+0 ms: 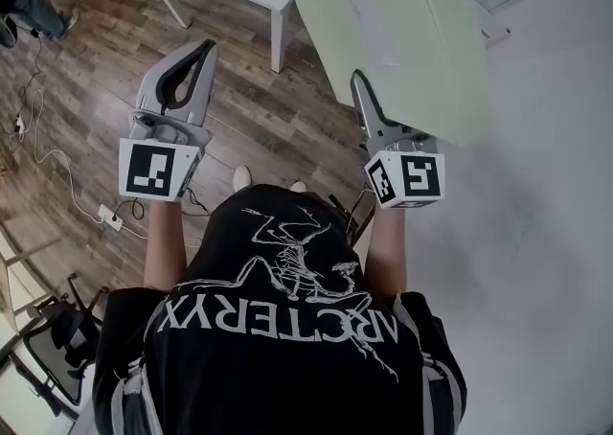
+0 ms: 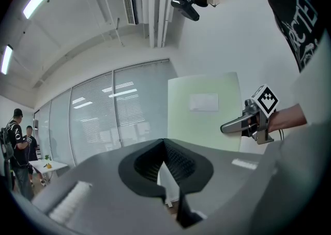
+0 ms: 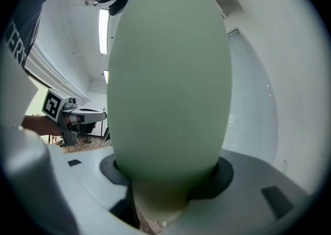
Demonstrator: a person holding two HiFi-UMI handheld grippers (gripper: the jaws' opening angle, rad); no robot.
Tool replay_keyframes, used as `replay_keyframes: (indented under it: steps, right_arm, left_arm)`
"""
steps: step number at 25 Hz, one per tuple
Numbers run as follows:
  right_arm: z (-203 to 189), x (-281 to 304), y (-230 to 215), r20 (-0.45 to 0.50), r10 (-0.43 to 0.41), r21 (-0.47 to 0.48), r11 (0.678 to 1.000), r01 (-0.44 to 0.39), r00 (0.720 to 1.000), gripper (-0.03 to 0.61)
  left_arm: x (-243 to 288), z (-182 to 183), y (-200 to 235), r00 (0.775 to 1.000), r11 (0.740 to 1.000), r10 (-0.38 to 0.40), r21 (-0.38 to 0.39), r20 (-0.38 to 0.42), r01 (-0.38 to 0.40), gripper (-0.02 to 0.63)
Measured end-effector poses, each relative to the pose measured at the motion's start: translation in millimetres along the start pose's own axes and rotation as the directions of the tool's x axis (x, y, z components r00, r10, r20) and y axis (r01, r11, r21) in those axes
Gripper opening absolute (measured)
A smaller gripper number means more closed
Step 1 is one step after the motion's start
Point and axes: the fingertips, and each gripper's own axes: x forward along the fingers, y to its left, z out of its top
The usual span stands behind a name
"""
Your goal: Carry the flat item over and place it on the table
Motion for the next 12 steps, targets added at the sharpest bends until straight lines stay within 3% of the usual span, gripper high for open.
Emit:
replay_keyframes:
  steps: [12]
  right_arm:
    - [-18.2, 7.9, -51.1, -0.025, 0.044, 0.016, 0.999, -0.044, 0.999, 0.266]
  left_arm:
    - [43.3, -2.9, -32.0, 0.999, 0.999, 0.033, 0.016, -0.028, -0.033, 0.009]
